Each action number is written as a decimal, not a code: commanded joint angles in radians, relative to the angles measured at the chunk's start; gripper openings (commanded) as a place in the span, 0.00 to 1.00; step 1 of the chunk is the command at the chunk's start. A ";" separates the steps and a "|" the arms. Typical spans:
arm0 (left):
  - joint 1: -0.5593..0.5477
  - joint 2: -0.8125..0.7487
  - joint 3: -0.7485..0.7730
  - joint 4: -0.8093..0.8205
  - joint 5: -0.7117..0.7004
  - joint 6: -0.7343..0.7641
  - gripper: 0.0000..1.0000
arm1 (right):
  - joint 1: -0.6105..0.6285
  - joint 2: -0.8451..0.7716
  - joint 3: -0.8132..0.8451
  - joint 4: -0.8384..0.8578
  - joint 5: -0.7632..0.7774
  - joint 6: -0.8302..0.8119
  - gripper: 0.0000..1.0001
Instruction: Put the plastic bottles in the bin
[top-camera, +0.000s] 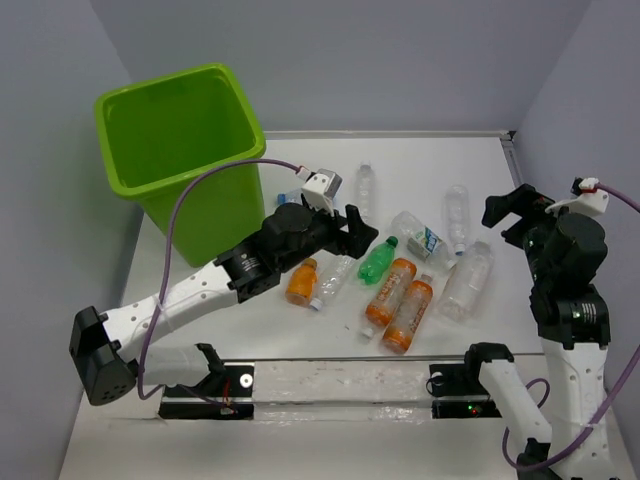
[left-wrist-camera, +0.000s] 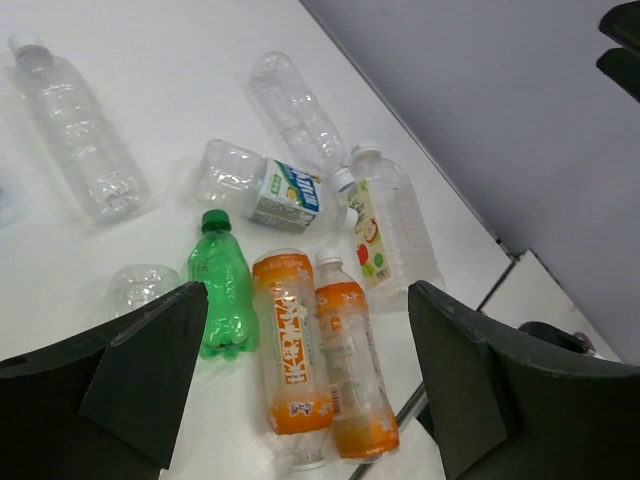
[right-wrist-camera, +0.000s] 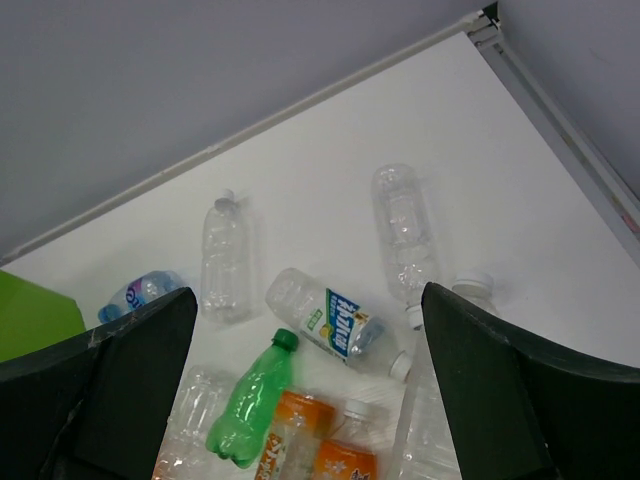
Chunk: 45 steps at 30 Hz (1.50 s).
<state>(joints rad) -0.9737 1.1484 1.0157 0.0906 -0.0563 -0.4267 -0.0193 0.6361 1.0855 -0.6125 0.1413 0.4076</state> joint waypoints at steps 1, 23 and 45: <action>0.000 0.076 0.095 0.009 -0.121 0.032 0.92 | -0.005 0.016 -0.001 0.088 0.029 -0.023 0.99; 0.217 0.928 0.810 -0.285 -0.313 0.104 0.99 | -0.005 0.160 -0.136 0.168 -0.200 -0.033 1.00; 0.263 1.384 1.301 -0.381 -0.251 0.200 0.93 | -0.005 0.600 -0.007 0.212 -0.071 -0.141 1.00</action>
<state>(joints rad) -0.7139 2.5263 2.2654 -0.3195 -0.3244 -0.2539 -0.0193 1.1614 1.0077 -0.4320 0.0208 0.3340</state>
